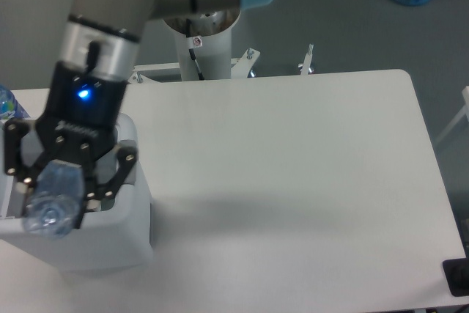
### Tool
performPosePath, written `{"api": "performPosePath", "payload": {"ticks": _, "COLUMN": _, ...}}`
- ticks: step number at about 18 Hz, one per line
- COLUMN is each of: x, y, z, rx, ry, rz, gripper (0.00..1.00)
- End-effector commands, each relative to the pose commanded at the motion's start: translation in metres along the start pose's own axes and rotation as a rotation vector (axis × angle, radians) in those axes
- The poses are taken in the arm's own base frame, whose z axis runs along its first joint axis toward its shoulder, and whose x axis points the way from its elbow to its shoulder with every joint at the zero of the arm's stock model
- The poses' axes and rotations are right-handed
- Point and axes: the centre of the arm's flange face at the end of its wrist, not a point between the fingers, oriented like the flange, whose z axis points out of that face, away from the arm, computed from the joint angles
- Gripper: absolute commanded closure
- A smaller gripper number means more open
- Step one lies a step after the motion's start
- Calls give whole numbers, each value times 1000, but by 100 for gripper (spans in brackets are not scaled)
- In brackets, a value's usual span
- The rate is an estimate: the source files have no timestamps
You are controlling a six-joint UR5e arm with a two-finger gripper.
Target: Place the trash in the trash can
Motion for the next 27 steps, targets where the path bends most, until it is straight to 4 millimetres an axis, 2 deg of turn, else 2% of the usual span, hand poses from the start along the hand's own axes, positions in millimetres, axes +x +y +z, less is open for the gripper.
{"api": "performPosePath", "payload": {"ticks": 1, "x": 2, "y": 3, "z": 2, "rx": -7, "ry": 4, "rz": 2, "gripper": 42}}
{"api": "performPosePath", "payload": {"ticks": 2, "x": 2, "y": 5, "z": 4, "rx": -11, "ry": 4, "rz": 4, "gripper": 32}}
{"api": "performPosePath", "payload": {"ticks": 3, "x": 1, "y": 6, "z": 4, "rx": -13, "ry": 3, "rz": 25, "gripper": 10}}
{"api": "performPosePath", "payload": {"ticks": 4, "x": 1, "y": 7, "z": 5, "rx": -17, "ry": 3, "rz": 47, "gripper": 1}}
{"api": "performPosePath", "payload": {"ticks": 8, "x": 3, "y": 4, "z": -4, "rx": -3, "ry": 0, "rz": 58, "gripper": 0}}
{"api": "performPosePath", "payload": {"ticks": 11, "x": -5, "y": 1, "z": -13, "rx": 7, "ry": -21, "rz": 54, "gripper": 0}}
{"api": "performPosePath", "payload": {"ticks": 16, "x": -52, "y": -15, "z": -45, "rx": 49, "ry": -221, "rz": 35, "gripper": 0}}
{"api": "performPosePath", "payload": {"ticks": 19, "x": -69, "y": -13, "z": -50, "rx": 39, "ry": -350, "rz": 43, "gripper": 0}}
{"api": "performPosePath", "payload": {"ticks": 22, "x": -103, "y": -14, "z": -74, "rx": -26, "ry": -455, "rz": 101, "gripper": 0}}
{"api": "performPosePath", "payload": {"ticks": 27, "x": -139, "y": 11, "z": -97, "rx": -215, "ry": -562, "rz": 275, "gripper": 0}}
